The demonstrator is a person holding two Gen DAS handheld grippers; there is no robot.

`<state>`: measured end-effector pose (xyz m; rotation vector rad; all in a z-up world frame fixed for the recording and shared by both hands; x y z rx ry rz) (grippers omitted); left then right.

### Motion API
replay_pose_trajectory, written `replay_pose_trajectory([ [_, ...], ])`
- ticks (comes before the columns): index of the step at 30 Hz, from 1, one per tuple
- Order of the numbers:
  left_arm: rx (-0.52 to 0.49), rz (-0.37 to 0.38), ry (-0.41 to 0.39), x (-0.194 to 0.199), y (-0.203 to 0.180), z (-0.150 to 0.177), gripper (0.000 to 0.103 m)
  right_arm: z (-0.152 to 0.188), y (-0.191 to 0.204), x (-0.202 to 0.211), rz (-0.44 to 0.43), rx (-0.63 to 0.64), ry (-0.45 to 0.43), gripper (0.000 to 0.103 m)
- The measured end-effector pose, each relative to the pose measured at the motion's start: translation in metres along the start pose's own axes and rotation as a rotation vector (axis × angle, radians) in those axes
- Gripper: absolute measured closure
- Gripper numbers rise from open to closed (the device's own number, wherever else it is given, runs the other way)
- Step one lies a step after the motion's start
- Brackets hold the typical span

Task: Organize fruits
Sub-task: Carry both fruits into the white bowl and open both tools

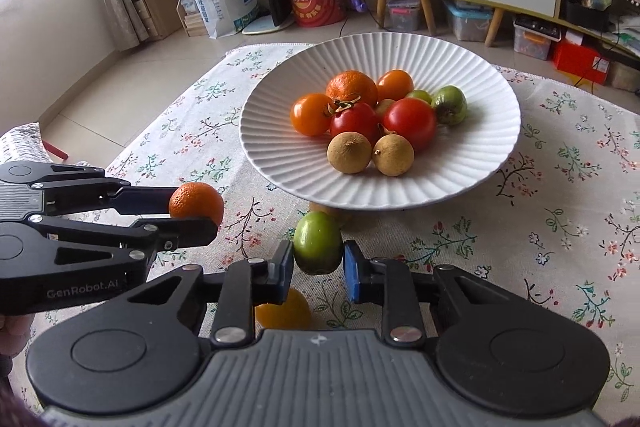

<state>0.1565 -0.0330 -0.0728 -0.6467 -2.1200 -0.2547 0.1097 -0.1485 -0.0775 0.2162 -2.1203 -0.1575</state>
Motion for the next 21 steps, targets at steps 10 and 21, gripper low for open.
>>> replay_pose_trajectory([
  [10, 0.024, 0.012, -0.075, 0.003, -0.008, -0.024, 0.077, -0.021, -0.012, 0.023, -0.009, -0.045, -0.082, 0.079],
  [21, 0.047, 0.016, -0.112, -0.011, -0.023, -0.047, 0.077, -0.038, -0.052, 0.009, 0.084, -0.168, -0.127, 0.079],
])
Point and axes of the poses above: each gripper's, at about its wrist camera, not at the fingertips, and x roughly against the way its jaws point, y to its left, z to its underside, the point moved 9 cm from there along -x, roughly the way its jaws point, and after that the axes turned 7 degrees about y, right-handed, at the moved point
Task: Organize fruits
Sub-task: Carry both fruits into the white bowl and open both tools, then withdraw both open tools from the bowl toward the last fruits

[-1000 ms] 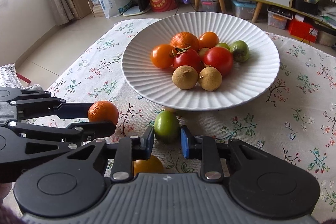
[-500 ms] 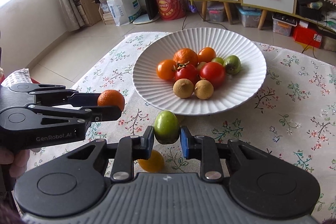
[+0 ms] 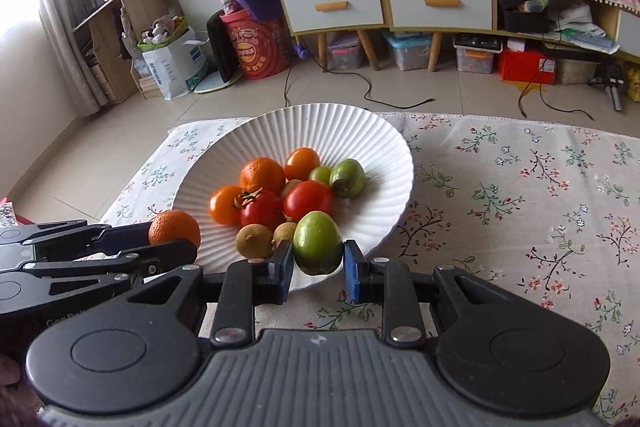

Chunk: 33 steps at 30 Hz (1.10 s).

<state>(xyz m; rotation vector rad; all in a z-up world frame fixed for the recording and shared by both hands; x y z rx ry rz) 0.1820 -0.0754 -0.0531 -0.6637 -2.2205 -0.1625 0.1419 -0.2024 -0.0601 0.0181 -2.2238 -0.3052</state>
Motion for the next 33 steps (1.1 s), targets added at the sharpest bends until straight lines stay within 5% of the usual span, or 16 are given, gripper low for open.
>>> replay_pose_trajectory([
  [9, -0.01, -0.019, 0.016, -0.009, -0.002, 0.0, 0.076, 0.0, -0.001, 0.001, 0.01, 0.01, -0.01, 0.079],
  [13, -0.016, -0.017, 0.014, -0.008, -0.003, 0.001, 0.075, 0.001, -0.001, 0.004, 0.0, 0.006, -0.006, 0.071],
  [23, -0.057, -0.007, 0.039, 0.01, 0.002, 0.018, 0.055, 0.014, 0.002, 0.013, -0.026, 0.05, 0.022, 0.054],
  [33, -0.103, 0.13, 0.134, 0.016, -0.015, 0.051, 0.048, 0.033, 0.013, 0.008, -0.048, 0.113, 0.075, 0.047],
])
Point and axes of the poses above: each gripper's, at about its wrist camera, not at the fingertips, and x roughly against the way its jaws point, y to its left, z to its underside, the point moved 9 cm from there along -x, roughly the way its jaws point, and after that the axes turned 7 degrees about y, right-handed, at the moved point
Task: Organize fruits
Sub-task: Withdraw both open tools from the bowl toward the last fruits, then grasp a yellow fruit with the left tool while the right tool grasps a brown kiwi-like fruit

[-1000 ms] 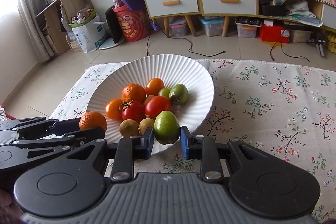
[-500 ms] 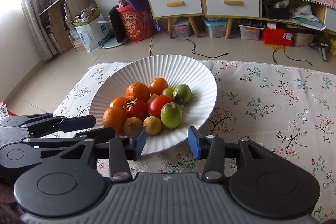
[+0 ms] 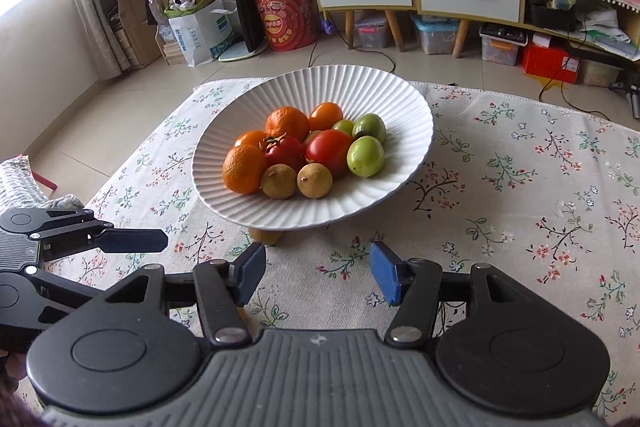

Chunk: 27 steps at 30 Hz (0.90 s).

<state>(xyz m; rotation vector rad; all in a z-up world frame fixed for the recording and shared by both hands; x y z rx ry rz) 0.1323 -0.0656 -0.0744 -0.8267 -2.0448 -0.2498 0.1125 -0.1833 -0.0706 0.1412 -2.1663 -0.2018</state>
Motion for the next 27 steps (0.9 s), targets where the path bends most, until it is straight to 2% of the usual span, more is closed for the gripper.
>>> replay_pose_trajectory([
  [4, -0.014, 0.063, 0.036, -0.011, -0.017, 0.009, 0.052, 0.002, 0.006, -0.011, -0.011, -0.007, 0.01, 0.047],
  [5, -0.018, 0.066, 0.045, -0.015, -0.02, 0.01, 0.059, 0.002, 0.007, -0.014, -0.013, -0.01, 0.011, 0.047],
  [6, -0.026, 0.067, 0.053, -0.018, -0.023, 0.011, 0.065, 0.002, 0.01, -0.017, -0.016, -0.01, 0.011, 0.047],
  [10, -0.051, 0.057, 0.068, -0.025, -0.027, 0.012, 0.081, 0.001, 0.022, -0.028, -0.009, 0.015, 0.006, 0.049],
  [14, -0.036, 0.047, 0.065, -0.026, -0.022, 0.013, 0.085, -0.002, 0.027, -0.037, 0.012, 0.016, -0.01, 0.052],
  [16, -0.029, 0.047, 0.063, -0.025, -0.02, 0.014, 0.091, -0.006, 0.028, -0.04, 0.021, 0.011, -0.027, 0.055],
  [17, -0.027, 0.046, 0.064, -0.023, -0.018, 0.015, 0.098, -0.008, 0.028, -0.041, 0.023, 0.011, -0.034, 0.057],
  [18, -0.024, 0.044, 0.064, -0.023, -0.018, 0.016, 0.102, -0.009, 0.029, -0.042, 0.023, 0.013, -0.035, 0.065],
  [20, -0.016, 0.04, 0.062, -0.02, -0.015, 0.018, 0.102, -0.009, 0.033, -0.044, 0.01, 0.026, -0.022, 0.078],
  [23, -0.018, 0.039, 0.054, -0.019, -0.012, 0.02, 0.101, -0.004, 0.036, -0.04, 0.006, 0.064, -0.013, 0.078],
  [25, -0.022, 0.037, 0.04, -0.018, -0.012, 0.02, 0.094, 0.0, 0.035, -0.035, 0.013, 0.074, -0.008, 0.078],
  [27, -0.031, 0.04, 0.031, -0.018, -0.015, 0.02, 0.077, 0.005, 0.028, -0.029, 0.019, 0.057, -0.002, 0.078],
])
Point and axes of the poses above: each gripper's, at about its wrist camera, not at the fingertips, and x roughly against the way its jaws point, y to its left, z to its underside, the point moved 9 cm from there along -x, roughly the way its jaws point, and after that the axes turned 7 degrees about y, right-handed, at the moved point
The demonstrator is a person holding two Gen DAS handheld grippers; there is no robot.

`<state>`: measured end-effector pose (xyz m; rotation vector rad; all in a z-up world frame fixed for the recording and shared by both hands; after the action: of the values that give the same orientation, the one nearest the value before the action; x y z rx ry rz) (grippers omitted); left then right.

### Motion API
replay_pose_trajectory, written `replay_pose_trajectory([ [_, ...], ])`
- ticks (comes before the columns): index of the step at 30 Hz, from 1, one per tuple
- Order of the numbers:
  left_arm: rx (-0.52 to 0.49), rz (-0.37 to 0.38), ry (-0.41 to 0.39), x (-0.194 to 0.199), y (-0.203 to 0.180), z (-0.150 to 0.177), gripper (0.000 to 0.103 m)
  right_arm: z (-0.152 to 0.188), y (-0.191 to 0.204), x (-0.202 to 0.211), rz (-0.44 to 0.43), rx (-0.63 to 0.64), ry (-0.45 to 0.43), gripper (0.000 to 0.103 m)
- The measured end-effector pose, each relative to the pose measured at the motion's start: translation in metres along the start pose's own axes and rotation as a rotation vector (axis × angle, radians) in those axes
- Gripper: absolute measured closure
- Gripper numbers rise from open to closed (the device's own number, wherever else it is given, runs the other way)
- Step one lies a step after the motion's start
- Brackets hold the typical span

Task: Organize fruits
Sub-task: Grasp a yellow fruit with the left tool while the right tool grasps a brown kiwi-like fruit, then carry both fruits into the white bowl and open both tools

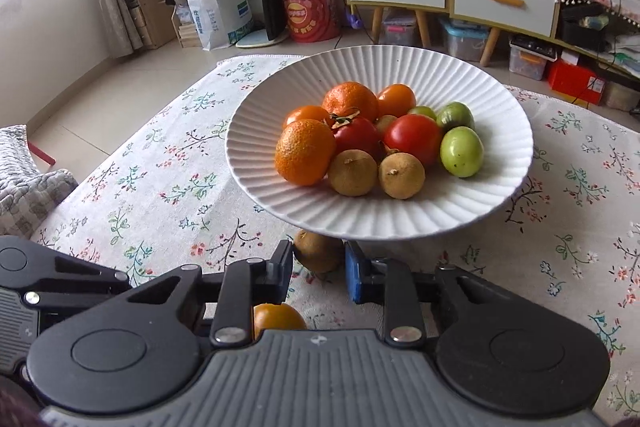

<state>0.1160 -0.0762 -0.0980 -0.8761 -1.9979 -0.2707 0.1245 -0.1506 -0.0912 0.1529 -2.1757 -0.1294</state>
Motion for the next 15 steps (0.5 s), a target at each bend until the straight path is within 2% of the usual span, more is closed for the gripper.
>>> replay_pose_trajectory([
  [1, -0.004, -0.007, -0.006, 0.0, -0.002, -0.001, 0.073, 0.002, -0.004, 0.003, 0.002, -0.011, 0.003, 0.078],
  [2, -0.008, -0.016, -0.011, -0.001, -0.003, -0.003, 0.065, 0.004, -0.008, 0.006, 0.006, -0.019, 0.006, 0.078],
  [5, -0.006, -0.039, -0.018, -0.004, -0.003, -0.006, 0.062, 0.012, -0.021, 0.014, 0.023, -0.032, 0.009, 0.078],
  [8, 0.008, -0.05, -0.024, -0.008, -0.003, -0.011, 0.063, 0.016, -0.029, 0.021, 0.031, -0.049, 0.013, 0.078],
  [11, 0.009, -0.052, -0.024, -0.01, -0.005, -0.015, 0.077, 0.015, -0.03, 0.029, 0.023, -0.053, 0.002, 0.078],
  [15, 0.002, -0.058, -0.038, -0.002, -0.006, -0.02, 0.078, 0.006, -0.027, 0.04, -0.01, -0.048, -0.023, 0.078],
])
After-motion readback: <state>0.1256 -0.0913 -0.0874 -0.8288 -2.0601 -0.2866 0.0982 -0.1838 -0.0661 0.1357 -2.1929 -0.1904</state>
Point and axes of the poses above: each gripper's, at about its wrist camera, not at the fingertips, and x roughly against the way its jaws point, y to its left, z to its underside, the point moved 9 cm from there along -x, roughly the way its jaws point, and after that the axes turned 7 degrees about y, right-handed, at the moved point
